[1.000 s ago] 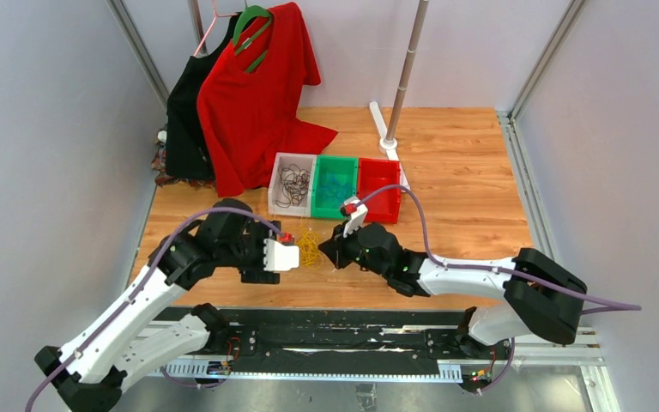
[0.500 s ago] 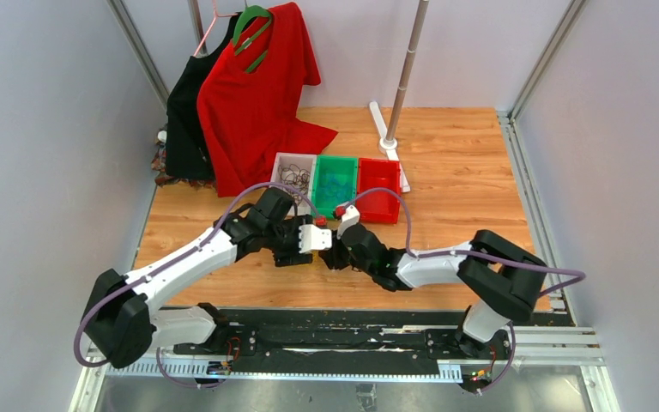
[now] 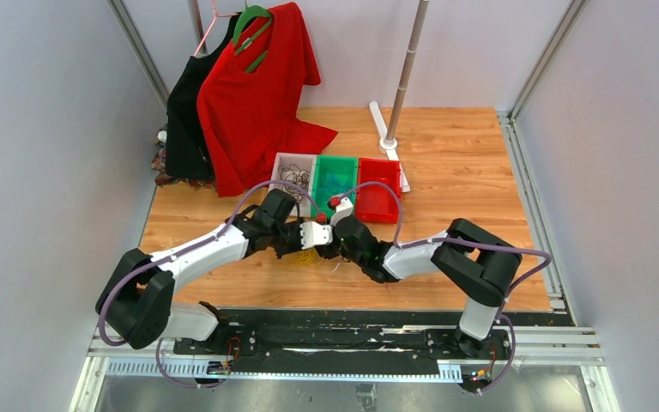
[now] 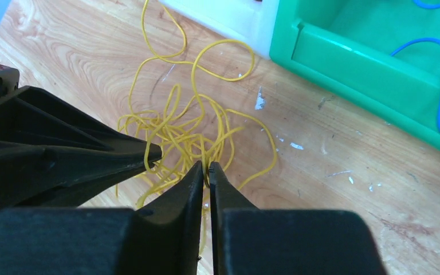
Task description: Untangle the cables
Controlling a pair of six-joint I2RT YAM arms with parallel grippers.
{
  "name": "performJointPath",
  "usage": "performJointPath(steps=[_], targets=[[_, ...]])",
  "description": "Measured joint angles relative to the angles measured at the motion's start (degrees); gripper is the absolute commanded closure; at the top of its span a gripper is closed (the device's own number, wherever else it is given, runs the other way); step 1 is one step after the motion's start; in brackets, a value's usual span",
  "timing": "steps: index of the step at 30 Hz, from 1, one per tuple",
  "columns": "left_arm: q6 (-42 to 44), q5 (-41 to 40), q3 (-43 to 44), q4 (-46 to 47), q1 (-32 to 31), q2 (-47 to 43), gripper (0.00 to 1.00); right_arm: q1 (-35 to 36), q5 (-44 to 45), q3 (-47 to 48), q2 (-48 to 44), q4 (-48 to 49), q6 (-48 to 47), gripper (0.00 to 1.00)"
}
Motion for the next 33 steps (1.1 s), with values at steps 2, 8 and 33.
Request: performJointPath(steps=[2, 8, 33], targets=[[0.24, 0.5, 0.04, -0.24, 0.98, 0.07, 0.99, -0.5, -0.33, -0.11, 0.0, 0.81, 0.44, 1.0], [0.63, 2.99, 1.86, -5.31, 4.81, -2.91, 1.0, -1.57, 0.04, -4.92, -4.24, 2.14, 1.36, 0.99], [17.05, -8.5, 17.51, -30.77, 12.37, -40.94, 0.99, -2.32, 25.97, -18.82, -68.22, -35.08, -2.49, 0.99]])
